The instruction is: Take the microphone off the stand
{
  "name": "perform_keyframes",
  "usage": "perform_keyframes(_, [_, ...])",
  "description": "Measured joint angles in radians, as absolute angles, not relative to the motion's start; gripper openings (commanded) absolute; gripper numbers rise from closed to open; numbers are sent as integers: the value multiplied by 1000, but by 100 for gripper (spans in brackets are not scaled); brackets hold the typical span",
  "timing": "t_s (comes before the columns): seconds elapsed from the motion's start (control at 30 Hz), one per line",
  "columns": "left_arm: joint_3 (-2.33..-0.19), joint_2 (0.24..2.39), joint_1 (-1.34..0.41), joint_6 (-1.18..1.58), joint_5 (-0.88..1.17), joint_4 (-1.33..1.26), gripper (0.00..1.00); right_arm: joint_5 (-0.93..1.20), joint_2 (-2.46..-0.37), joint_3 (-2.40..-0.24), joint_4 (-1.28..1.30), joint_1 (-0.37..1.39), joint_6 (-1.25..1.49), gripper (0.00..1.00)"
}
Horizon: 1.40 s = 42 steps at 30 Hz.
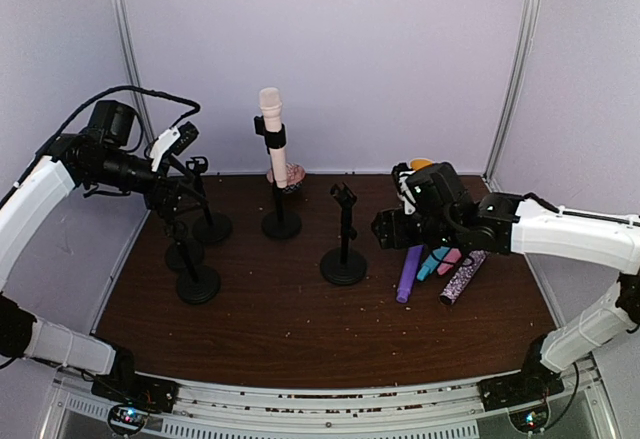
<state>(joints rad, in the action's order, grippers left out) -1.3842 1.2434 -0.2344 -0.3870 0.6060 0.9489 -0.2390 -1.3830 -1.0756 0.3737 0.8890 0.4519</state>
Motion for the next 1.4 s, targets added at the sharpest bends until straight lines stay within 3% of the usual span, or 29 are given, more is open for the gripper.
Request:
perform_keyframes(0.3, [-1384, 1240, -234, -388, 606, 952, 92, -92, -1465, -1140, 345, 842, 453, 90])
perform_keyframes(0.47, [-1383, 1234, -234, -395, 598, 958, 93, -94, -1578, -1250, 359, 850, 410, 87])
perform_keyframes(0.73, [-1381, 1221, -234, -407, 574, 970, 93, -229, -1706, -1377, 386, 899, 340, 68])
perform_keyframes(0.8, [-1381, 1221, -234, -410, 567, 971, 93, -273, -1729, -1397, 389, 915, 326, 59])
perform_keyframes(0.97, [-1384, 1221, -231, -421, 543, 978, 93, -346, -1765, -1417, 390, 943, 300, 20])
perform_keyframes(1.07, [-1402, 1222, -218, -421, 530, 990, 93, -367, -1771, -1422, 390, 949, 292, 6])
perform_keyframes(1.17, [-1445, 1228, -186, -421, 524, 1000, 93, -372, -1783, -1454, 389, 963, 286, 0])
perform_keyframes(1.4, [-1515, 1241, -102, -421, 523, 1000, 93, -358, -1886, -1655, 376, 1009, 282, 0])
